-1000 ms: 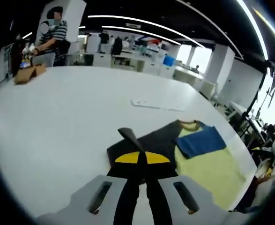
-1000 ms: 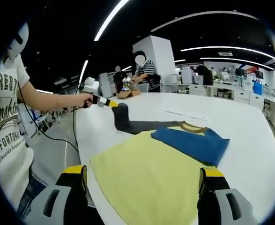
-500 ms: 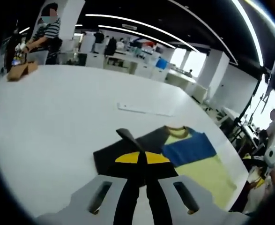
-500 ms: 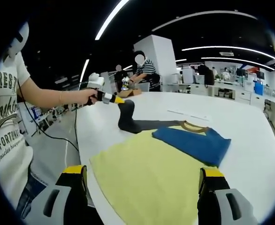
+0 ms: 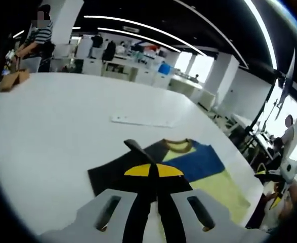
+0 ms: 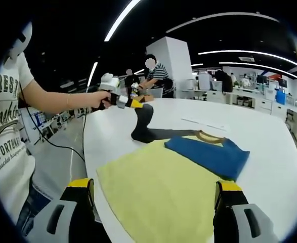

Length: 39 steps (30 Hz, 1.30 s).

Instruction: Fold the garment on the visible template until the final outline fits inside the template.

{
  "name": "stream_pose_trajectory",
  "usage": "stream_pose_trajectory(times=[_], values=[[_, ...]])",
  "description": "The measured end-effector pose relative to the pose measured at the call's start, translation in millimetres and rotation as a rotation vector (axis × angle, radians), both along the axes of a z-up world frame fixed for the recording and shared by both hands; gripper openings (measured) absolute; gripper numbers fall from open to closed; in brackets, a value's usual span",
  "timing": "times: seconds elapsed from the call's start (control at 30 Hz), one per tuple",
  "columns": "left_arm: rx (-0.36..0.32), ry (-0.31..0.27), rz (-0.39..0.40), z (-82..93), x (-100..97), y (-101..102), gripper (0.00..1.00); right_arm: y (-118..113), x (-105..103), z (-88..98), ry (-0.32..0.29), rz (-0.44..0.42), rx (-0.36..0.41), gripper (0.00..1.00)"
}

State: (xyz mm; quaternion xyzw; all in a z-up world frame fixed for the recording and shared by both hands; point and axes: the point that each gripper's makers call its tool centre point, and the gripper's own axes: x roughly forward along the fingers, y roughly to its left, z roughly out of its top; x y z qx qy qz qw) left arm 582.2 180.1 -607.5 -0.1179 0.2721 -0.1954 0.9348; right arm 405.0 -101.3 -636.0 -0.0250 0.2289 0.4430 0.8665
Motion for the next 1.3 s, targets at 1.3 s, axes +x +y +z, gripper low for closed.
stream_pose_trajectory(times=[1.3], values=[[-0.061, -0.072, -0.143, 22.1, 25.9, -118, 0.00, -13, -2, -11.5, 0.017, -0.027, 0.000, 0.99]])
